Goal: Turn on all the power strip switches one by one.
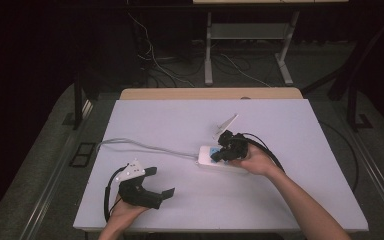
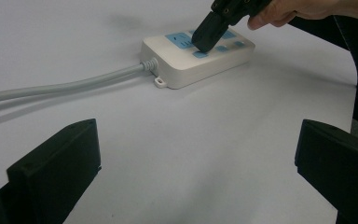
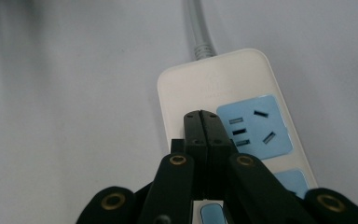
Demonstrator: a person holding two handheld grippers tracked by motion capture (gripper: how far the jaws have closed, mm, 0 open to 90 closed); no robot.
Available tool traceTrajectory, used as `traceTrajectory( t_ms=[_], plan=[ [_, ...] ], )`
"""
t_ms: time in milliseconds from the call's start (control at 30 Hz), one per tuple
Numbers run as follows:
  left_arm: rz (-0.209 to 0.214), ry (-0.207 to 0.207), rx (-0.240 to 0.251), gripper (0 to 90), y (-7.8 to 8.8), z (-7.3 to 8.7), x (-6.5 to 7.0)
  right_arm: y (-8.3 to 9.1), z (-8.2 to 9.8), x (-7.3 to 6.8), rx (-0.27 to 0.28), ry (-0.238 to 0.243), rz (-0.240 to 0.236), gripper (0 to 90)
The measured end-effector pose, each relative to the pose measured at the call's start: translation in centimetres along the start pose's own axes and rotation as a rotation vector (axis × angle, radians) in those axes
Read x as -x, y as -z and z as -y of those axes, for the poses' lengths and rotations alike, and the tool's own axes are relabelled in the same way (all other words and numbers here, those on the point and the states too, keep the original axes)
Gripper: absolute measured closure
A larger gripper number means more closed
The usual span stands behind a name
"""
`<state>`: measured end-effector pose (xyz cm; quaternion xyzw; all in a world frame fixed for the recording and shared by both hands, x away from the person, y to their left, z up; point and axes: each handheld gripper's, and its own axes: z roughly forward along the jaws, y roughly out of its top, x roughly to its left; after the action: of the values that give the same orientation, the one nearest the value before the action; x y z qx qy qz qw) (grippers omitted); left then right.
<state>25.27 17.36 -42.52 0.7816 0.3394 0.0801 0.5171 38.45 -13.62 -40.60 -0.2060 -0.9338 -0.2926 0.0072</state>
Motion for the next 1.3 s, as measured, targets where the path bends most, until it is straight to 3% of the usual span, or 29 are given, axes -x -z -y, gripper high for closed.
traceTrajectory(
  t_ms=[200, 567, 1000, 1067, 1300],
  plan=[
    [-0.002, 0.002, 0.004, 0.0, 0.1, 0.0, -0.1, 0.9, -0.2, 0.1, 0.071, -0.021, -0.024, 90.0],
    [0.002, 0.001, 0.003, 0.0, 0.0, 0.0, 0.1, 3.5, 0.5, 0.3, 0.116, -0.036, 0.006, 89.8],
    [0.007, 0.005, 0.005, 0.0, -0.1, 0.0, 0.2, 6.7, 2.1, 0.7, 0.192, -0.092, 0.03, 89.0],
    [0.008, 0.005, 0.005, 0.0, -0.1, 0.0, 0.2, 7.2, 2.5, 0.8, 0.205, -0.108, 0.037, 84.0],
    [0.011, 0.007, 0.008, 0.0, -0.1, 0.0, 0.3, 8.9, 4.7, 0.4, 0.277, -0.168, 0.095, 37.6]
  ],
)
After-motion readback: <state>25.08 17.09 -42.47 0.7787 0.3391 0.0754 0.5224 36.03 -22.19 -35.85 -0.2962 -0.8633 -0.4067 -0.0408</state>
